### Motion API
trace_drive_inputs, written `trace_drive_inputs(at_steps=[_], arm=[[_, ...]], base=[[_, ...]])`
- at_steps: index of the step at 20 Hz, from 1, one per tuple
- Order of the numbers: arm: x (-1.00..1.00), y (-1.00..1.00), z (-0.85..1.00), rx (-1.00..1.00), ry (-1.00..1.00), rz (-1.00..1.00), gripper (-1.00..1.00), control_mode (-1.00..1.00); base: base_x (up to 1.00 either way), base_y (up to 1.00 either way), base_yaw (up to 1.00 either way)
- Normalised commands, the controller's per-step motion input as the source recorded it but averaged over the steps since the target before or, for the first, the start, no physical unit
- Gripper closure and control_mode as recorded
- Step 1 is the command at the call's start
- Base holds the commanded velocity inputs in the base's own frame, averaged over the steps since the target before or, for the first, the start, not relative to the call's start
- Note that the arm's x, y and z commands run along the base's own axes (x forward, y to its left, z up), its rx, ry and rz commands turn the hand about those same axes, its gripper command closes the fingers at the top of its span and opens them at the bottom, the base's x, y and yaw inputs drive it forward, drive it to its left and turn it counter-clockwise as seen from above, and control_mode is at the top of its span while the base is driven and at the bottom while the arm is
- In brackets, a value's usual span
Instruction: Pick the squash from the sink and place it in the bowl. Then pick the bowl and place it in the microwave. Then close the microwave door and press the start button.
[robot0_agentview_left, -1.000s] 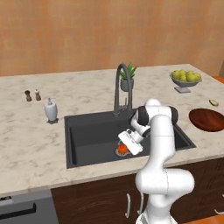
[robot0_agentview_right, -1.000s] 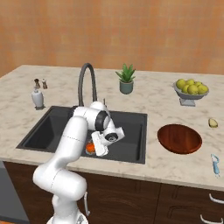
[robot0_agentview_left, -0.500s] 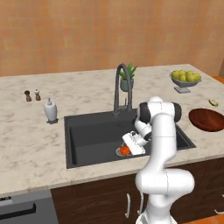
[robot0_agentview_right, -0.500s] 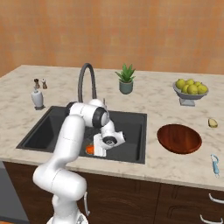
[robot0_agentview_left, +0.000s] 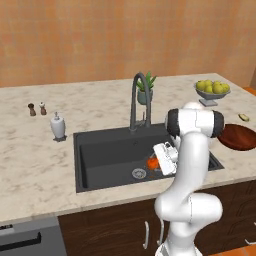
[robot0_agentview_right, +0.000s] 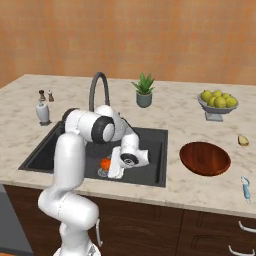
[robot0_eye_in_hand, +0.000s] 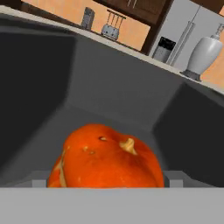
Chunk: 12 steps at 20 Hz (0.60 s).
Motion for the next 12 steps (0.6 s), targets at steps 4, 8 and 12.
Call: trace_drive_inputs(at_steps=[4,8,12], arm=[[-0.34,-0.04,1.00,0.00,-0.01,-0.16,1.00,-1.00],[-0.50,-0.17,1.00,0.00,-0.02,-0.16,1.00,-1.00],[-0.66,-0.19,1.00,-0.02,-0.07,-0.12,1.00,-1.00]], base=[[0.00,0.00,0.00],[0.00,0.00,0.00],[0.00,0.00,0.00]])
